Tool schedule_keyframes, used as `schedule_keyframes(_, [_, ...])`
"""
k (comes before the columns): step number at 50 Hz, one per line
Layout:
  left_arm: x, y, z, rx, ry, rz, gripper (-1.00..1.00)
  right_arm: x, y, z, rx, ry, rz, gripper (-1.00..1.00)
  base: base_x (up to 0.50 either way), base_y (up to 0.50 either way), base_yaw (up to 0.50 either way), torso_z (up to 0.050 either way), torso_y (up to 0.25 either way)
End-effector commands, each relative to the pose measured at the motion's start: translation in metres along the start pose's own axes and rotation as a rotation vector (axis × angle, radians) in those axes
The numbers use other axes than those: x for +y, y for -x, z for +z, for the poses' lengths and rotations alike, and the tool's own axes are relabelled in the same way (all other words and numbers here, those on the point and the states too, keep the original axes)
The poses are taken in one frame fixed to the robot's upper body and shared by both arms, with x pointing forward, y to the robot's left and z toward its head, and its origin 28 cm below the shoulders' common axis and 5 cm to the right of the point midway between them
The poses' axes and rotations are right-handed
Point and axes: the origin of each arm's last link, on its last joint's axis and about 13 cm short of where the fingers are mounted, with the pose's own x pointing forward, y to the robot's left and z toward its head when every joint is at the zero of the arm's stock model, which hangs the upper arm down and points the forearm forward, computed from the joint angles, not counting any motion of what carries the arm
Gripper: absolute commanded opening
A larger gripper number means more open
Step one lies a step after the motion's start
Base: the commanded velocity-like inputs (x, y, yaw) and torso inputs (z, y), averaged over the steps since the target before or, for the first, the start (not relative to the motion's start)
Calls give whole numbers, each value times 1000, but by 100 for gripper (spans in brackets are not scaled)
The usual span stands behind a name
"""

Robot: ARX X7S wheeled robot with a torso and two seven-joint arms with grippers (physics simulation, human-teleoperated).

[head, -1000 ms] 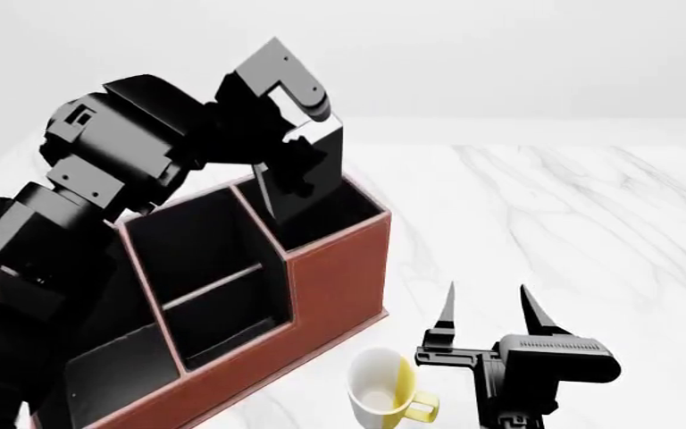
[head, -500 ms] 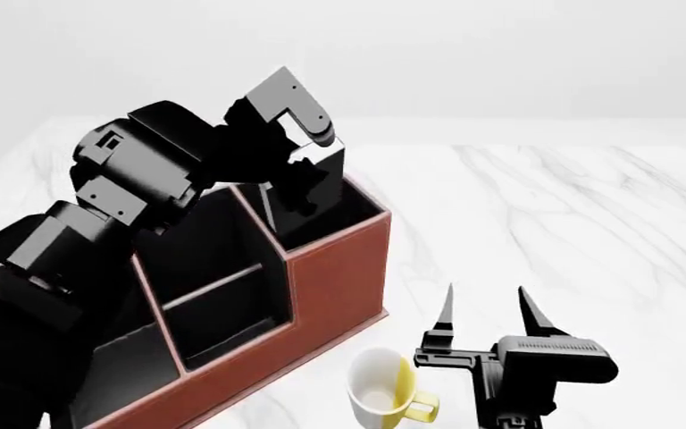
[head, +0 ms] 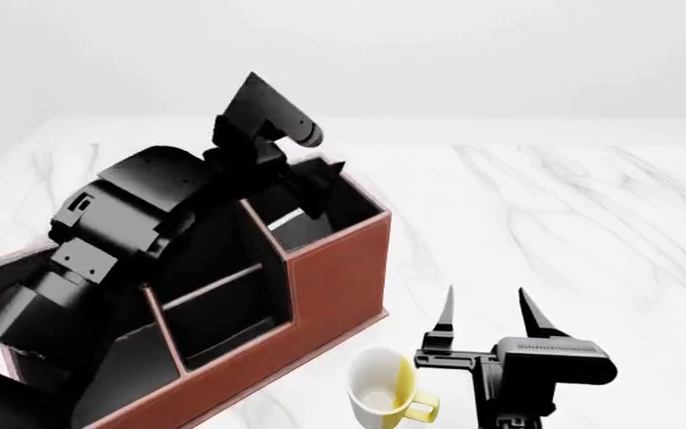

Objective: Pick up the book and place it in the right compartment of the caddy.

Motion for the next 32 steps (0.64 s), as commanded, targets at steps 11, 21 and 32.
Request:
schedule_keyframes(11, [-84, 120, -44, -681, 417, 571, 100, -21, 2, 37, -230, 112, -131, 100, 0, 0, 0, 0, 0])
schedule_keyframes(21, [-104, 148, -54, -857, 555, 833, 100, -28, 15, 67, -383, 135, -163, 100, 0, 0, 0, 0, 0])
schedule_keyframes(32, [-125, 160, -65, -937, 566, 870, 100, -31, 25, 67, -396, 132, -162, 100, 0, 0, 0, 0, 0])
